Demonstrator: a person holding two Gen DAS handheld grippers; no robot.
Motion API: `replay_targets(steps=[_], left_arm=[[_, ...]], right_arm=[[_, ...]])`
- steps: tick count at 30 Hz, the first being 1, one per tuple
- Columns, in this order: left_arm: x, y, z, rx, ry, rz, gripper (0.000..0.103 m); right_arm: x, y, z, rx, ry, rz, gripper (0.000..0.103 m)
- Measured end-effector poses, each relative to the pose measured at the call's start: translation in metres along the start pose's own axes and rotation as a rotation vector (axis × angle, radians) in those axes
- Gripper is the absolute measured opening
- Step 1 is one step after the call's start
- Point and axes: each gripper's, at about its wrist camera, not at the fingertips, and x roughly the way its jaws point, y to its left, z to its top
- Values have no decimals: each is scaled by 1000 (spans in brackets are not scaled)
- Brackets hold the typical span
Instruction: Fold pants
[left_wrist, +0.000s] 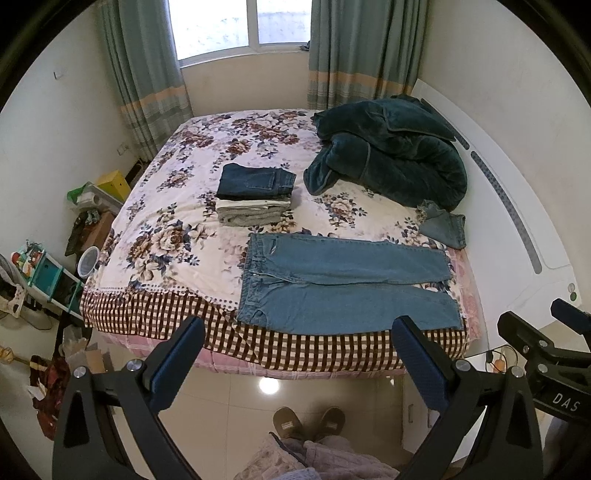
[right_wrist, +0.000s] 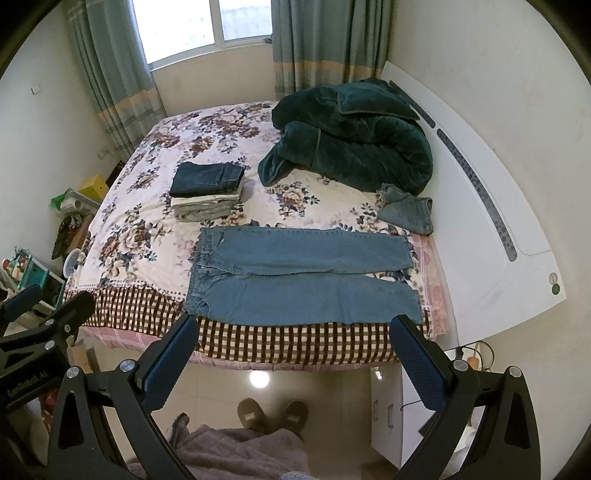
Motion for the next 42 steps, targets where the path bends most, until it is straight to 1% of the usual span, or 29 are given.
replay_targets(steps=[4, 8, 9, 11, 13, 14, 16, 17, 19, 20, 22, 23, 24, 25, 26, 28, 30, 31, 32, 33, 35, 37, 39, 40, 42], left_arm=[[10, 8, 2, 6, -4, -10, 103], [39, 14, 9, 19, 10, -12, 103], [54, 12, 14, 31, 3, 11, 103], [75, 10, 23, 52, 9, 31, 103], [111, 4, 39, 69, 14, 88, 103], [131, 1, 47, 72, 31, 100, 103], [160, 1, 59, 54, 38, 124, 103], [182, 0, 69, 43, 59, 146, 103], [231, -4, 88, 5, 119, 156, 103], [251, -5, 95, -13, 136, 170, 103], [308, -10, 115, -57, 186, 205, 103], [332, -11, 123, -77, 210, 220, 103], [365, -10, 132, -106, 252, 240, 103], [392, -8, 138, -135, 295, 244, 103], [432, -5, 144, -188, 354, 237, 103], [485, -4, 149, -255, 425, 236, 103], [547, 0, 151, -316, 497, 247, 103], [572, 1, 151, -338, 522, 252, 103], [604, 5, 149, -371, 552, 270, 103], [624, 6, 149, -390, 572, 278, 103], [673, 11, 146, -442, 624, 293, 103], [711, 13, 146, -484, 663, 302, 103], [747, 19, 152, -525, 677, 317, 103], [763, 22, 154, -539, 683, 331, 103], [794, 30, 156, -578, 711, 351, 103]], right_arm=[[8, 3, 1, 16, 9, -26, 103], [31, 2, 8, 61, 13, -75, 103], [39, -2, 12, 84, 9, -84, 103], [63, -13, 22, 138, 9, -98, 103], [94, -31, 35, 197, -1, -112, 103], [111, -40, 43, 217, 6, -125, 103], [155, -60, 62, 250, 29, -155, 103], [177, -70, 74, 260, 47, -158, 103], [226, -89, 94, 289, 89, -150, 103], [258, -103, 106, 311, 107, -145, 103], [315, -128, 125, 348, 146, -144, 103], [354, -145, 137, 371, 173, -143, 103], [385, -157, 145, 390, 195, -139, 103], [426, -174, 154, 417, 231, -137, 103], [460, -186, 161, 437, 256, -134, 103], [533, -213, 173, 481, 306, -137, 103], [589, -229, 175, 516, 353, -148, 103], [625, -243, 178, 541, 378, -151, 103], [648, -249, 178, 555, 390, -156, 103], [678, -260, 180, 573, 408, -161, 103], [730, -275, 180, 598, 433, -172, 103], [777, -293, 178, 628, 462, -184, 103], [804, -304, 171, 664, 482, -201, 103], [825, -314, 171, 696, 490, -201, 103], [844, -327, 166, 742, 498, -212, 103]])
